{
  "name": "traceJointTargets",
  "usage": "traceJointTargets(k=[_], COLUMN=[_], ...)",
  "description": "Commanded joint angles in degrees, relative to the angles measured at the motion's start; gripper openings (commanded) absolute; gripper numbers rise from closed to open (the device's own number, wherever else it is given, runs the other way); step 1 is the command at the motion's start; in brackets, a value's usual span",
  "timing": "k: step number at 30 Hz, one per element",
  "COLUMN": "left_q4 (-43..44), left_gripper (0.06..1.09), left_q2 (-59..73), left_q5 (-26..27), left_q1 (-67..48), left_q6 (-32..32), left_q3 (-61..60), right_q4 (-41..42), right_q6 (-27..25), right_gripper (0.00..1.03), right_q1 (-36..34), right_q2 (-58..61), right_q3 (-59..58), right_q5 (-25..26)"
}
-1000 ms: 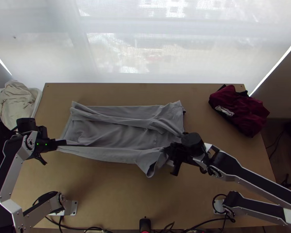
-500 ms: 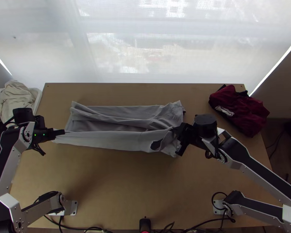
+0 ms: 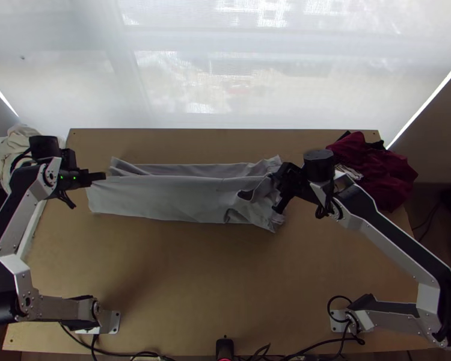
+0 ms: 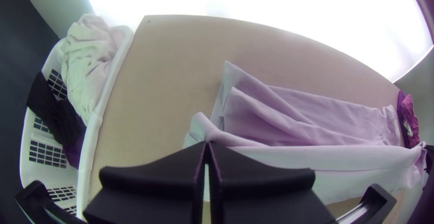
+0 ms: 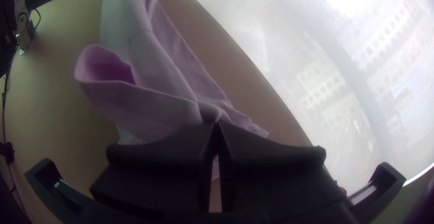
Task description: Fold the t-shirt
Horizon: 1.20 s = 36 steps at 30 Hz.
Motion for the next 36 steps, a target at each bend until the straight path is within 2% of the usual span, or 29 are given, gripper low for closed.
traceJointTargets(k=[1,13,25,36], left_q4=[1.54,1.54,1.19,0.93], left_gripper=[0.09,0.09,0.09,0.09], left_q2=[9.47,23.09,32.94,39.44], left_q5=[0.02,-0.07,-1.57,-2.27], left_q1=[-1.48,-3.42,-4.91,-5.70], left_q6=[0.47,0.91,1.34,0.99], left_q3=[8.78,23.28,31.45,35.50], right_q4=[1.27,1.44,-0.23,-1.02], right_q6=[-1.19,-3.30,-6.99,-8.04], right_gripper=[0.03,0.03,0.03,0.03], right_q1=[-2.54,-5.44,-8.51,-12.12], right_q2=[6.13,16.85,29.86,39.52], right_q3=[3.86,12.13,23.64,28.82], right_q5=[0.08,0.08,0.08,0.08])
